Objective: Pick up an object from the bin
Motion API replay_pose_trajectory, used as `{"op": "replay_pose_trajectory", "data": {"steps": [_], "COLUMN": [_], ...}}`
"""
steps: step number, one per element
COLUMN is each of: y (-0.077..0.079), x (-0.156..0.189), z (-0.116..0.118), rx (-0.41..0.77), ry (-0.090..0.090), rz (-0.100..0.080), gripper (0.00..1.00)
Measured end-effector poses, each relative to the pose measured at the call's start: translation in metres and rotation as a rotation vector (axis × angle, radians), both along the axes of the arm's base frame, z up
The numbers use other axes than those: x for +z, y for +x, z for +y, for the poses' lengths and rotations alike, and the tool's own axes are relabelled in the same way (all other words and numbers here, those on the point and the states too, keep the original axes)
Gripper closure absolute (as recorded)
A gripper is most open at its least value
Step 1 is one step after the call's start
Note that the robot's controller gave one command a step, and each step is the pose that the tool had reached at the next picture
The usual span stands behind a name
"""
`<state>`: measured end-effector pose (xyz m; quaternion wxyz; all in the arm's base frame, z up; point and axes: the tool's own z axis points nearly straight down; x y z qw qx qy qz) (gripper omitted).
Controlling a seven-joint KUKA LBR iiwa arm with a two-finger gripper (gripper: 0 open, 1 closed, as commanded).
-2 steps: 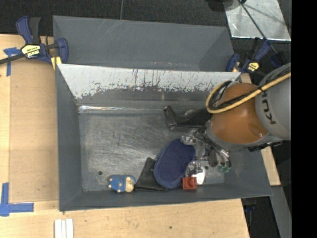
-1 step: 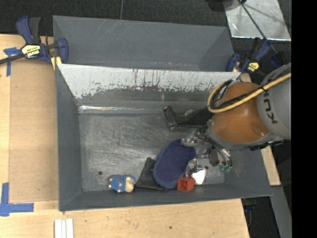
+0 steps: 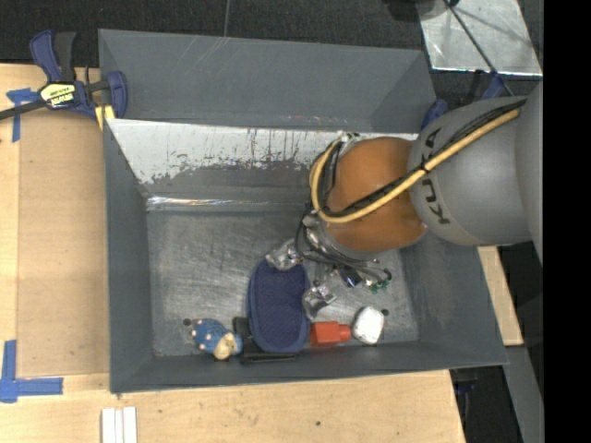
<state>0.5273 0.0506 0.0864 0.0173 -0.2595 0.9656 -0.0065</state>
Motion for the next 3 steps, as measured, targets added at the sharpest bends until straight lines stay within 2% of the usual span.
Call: {"op": "replay_pose_trajectory", "data": {"steps": [1,2,3], "y": [0.012,0.010,0.038], "x": [0.129,0.124,0.012], "z": [-0.006,-0.006,0.072], "rx": [-0.009,-0.008,-0.240], "ry": [0.005,0.004,0.008], "rz": [0.025,0.035,0.037], "gripper": [1.00,0.00,0.00]}}
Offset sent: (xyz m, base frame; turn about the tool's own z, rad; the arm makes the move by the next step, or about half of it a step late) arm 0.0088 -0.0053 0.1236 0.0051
